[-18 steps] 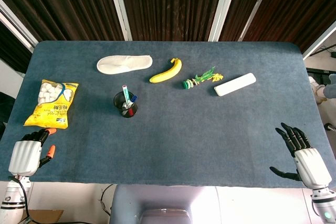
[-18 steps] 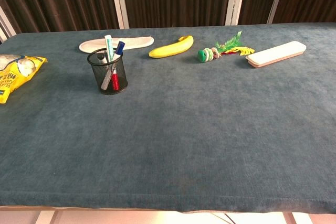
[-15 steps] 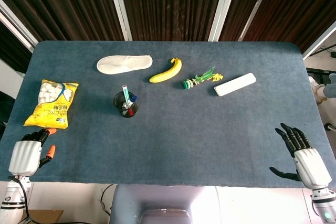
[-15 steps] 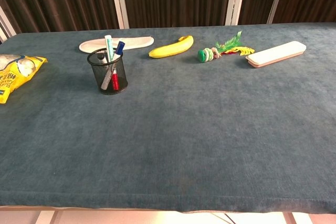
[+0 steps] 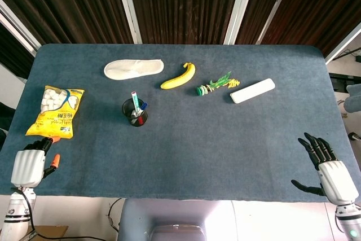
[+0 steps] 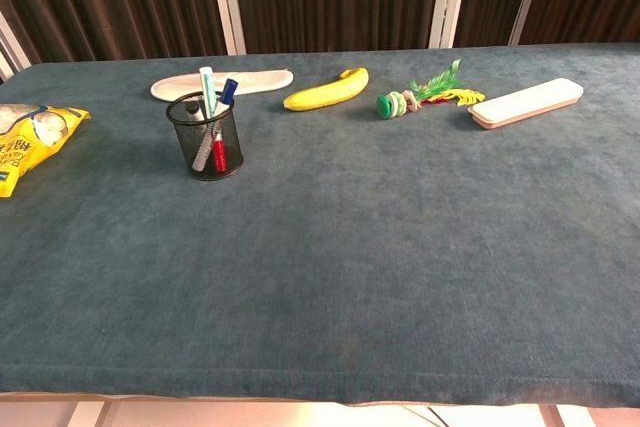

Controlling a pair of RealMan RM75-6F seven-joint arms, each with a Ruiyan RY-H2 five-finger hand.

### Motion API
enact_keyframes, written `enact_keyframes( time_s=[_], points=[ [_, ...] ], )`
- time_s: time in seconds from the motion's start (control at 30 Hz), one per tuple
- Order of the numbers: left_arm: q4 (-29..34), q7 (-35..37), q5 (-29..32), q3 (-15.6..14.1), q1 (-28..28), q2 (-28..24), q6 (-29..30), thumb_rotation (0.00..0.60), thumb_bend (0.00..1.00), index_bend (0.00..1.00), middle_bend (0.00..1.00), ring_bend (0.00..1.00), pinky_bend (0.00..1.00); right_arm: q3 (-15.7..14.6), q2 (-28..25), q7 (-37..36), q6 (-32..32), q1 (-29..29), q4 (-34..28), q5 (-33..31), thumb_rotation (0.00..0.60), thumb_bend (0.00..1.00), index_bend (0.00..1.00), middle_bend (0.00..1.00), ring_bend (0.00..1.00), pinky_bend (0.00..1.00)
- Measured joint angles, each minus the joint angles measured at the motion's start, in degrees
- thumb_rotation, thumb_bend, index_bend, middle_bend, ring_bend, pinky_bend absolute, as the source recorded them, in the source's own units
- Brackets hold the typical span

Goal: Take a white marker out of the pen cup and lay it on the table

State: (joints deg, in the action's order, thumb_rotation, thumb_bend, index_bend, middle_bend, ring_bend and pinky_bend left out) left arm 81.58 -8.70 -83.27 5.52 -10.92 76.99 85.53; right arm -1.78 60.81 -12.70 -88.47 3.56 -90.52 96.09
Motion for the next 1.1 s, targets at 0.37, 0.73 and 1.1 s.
enact_keyframes(
  time_s=[0.37,0.73,1.1],
  points=[
    [-2.0,-2.7,-0.8,4.5,-5.6,8.8,-0.2,0.600,0.39,0.27,1.00,1.00,1.00,-0.3,-0.5,-1.9,0.4,0.4,0.0,0.7,0.600,0.23,0.06,0.05,0.01,0.13],
    [-4.2,-12.7,4.9,9.7,-15.5,17.0,-9.6,0.600,0.40,0.31,1.00,1.00,1.00,-0.5,-1.8,-4.5,-1.5,0.0,-0.2,1.9,0.600,0.23,0.06,0.05,0.01,0.13],
    [-9.3,-16.0,8.9,12.1,-21.0,23.8,-12.6,0.600,0.40,0.33,1.00,1.00,1.00,-0.5,-2.7,-6.2,-2.8,-0.4,-0.6,2.2,0.600,0.23,0.06,0.05,0.01,0.13]
  ],
)
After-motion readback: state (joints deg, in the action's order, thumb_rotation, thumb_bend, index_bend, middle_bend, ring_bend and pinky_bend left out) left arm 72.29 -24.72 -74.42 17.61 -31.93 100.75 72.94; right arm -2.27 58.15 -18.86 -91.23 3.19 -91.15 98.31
